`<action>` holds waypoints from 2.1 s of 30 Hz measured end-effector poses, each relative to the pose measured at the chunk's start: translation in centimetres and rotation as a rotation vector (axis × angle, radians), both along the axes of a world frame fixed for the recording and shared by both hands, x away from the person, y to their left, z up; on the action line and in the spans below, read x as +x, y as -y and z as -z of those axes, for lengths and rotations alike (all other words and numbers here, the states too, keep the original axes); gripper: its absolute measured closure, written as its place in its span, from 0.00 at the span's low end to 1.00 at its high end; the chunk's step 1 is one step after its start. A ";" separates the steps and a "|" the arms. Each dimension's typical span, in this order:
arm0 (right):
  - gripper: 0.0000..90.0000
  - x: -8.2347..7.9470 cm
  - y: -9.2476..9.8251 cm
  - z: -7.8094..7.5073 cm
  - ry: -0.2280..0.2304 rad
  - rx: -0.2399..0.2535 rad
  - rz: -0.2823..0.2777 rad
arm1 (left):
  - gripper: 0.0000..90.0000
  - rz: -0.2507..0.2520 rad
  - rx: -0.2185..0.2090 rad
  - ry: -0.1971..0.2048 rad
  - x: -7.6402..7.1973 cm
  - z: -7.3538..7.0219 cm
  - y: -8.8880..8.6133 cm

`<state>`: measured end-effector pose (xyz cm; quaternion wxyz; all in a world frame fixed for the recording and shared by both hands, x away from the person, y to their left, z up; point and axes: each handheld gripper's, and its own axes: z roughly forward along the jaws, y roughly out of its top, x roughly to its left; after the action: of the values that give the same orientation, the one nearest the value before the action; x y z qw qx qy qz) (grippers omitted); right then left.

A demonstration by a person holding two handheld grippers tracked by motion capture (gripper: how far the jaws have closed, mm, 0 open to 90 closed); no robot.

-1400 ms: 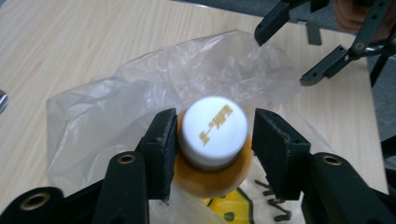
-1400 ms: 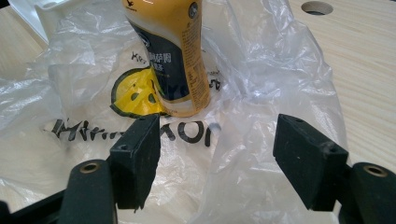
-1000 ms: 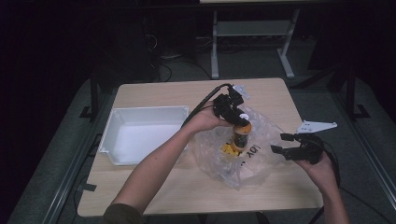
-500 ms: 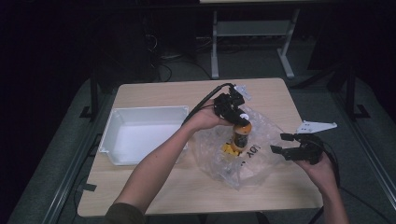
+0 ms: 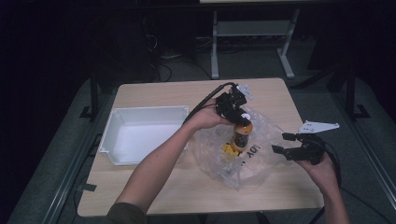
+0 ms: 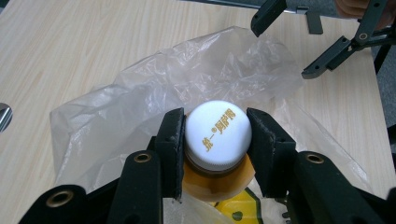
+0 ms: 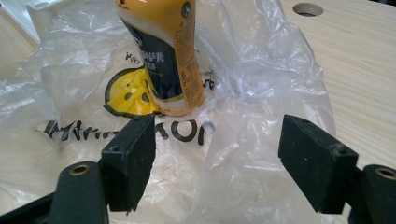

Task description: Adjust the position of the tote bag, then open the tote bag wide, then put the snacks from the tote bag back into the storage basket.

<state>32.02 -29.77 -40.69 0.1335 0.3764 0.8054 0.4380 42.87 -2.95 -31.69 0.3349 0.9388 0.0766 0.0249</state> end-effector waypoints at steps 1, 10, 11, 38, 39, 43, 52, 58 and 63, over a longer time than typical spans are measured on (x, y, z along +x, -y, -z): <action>0.29 0.0 0.0 0.0 -0.002 0.002 0.002 | 0.66 0.002 0.001 0.003 0.0 -0.2 0.0; 0.29 0.0 0.2 0.1 -0.002 0.005 0.004 | 0.66 -0.008 -0.026 0.041 -0.4 -2.7 -0.3; 0.29 0.0 0.2 0.1 -0.001 0.005 0.005 | 0.66 -0.003 -0.021 0.045 -0.5 -3.0 -0.3; 0.29 -0.2 -0.1 0.0 -0.001 0.001 0.001 | 0.66 0.005 -0.042 0.101 -3.6 -9.8 -2.3; 0.28 -0.1 -0.1 0.0 0.002 0.002 -0.001 | 0.66 0.004 -0.037 0.103 -3.7 -10.1 -2.5; 0.28 -0.1 -0.3 -0.1 0.004 -0.002 -0.004 | 0.66 0.000 -0.034 0.116 -4.0 -10.8 -2.8; 0.28 -0.2 -0.3 0.0 0.004 -0.005 0.000 | 0.66 -0.016 -0.035 0.125 -4.6 -11.9 -4.4; 0.29 -0.2 -0.5 0.0 0.009 -0.004 -0.003 | 0.66 -0.029 -0.030 0.132 -5.0 -12.7 -5.7; 0.29 -0.1 -0.5 0.1 0.009 -0.009 -0.001 | 0.66 -0.044 -0.027 0.139 -5.0 -13.1 -7.0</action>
<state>31.90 -29.28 -40.76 0.1388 0.3735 0.8069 0.4361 37.83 4.01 -18.56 0.3512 0.9283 0.0741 0.0966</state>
